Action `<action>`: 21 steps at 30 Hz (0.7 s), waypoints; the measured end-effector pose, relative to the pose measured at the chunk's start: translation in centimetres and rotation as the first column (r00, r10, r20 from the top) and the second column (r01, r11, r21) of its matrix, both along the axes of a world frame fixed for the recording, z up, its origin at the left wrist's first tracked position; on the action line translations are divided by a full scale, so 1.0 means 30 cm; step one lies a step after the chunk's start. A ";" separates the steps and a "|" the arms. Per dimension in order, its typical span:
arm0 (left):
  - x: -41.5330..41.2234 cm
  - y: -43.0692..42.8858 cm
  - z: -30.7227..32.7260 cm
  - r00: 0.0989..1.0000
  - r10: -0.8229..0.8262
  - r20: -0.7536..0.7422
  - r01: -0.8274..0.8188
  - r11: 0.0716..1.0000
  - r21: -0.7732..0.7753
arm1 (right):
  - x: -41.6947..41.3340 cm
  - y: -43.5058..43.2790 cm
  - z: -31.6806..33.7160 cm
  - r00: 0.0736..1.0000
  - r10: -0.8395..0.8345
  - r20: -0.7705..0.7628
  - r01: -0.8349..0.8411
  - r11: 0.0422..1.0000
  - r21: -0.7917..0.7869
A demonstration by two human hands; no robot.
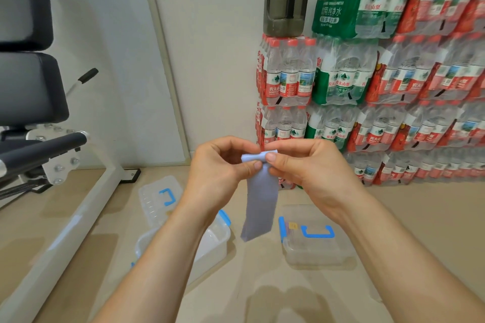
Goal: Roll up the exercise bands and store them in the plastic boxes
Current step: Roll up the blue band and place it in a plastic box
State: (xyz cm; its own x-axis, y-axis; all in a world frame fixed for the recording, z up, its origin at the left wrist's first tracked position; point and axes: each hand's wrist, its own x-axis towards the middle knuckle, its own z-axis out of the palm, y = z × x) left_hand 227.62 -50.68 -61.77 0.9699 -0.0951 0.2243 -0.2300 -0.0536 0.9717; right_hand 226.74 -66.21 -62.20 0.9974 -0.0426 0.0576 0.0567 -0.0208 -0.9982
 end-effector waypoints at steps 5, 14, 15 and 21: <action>0.001 0.013 0.005 0.995 -0.098 -0.019 0.099 0.995 0.011 | -0.001 -0.003 0.008 1.000 -0.020 0.023 0.021 1.000 -0.014; -0.001 0.035 0.015 0.990 -0.125 -0.057 0.127 0.991 0.029 | -0.003 -0.009 0.002 0.991 0.131 -0.040 -0.128 0.989 0.081; -0.001 0.033 0.017 0.993 -0.107 -0.055 0.108 0.994 0.018 | -0.003 -0.007 -0.001 0.989 0.142 -0.050 -0.137 0.986 0.095; 0.000 0.030 0.020 0.999 -0.032 -0.033 0.034 0.998 0.061 | 0.011 0.003 -0.022 0.993 0.112 -0.048 -0.106 0.987 0.117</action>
State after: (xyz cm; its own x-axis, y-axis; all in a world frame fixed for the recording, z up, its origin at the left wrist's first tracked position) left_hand 227.62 -49.76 -61.17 0.9726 -0.1395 0.1858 -0.2013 -0.1064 0.9737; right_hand 227.07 -66.12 -62.85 0.9980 0.0634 0.0041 -0.0020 0.0968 -0.9953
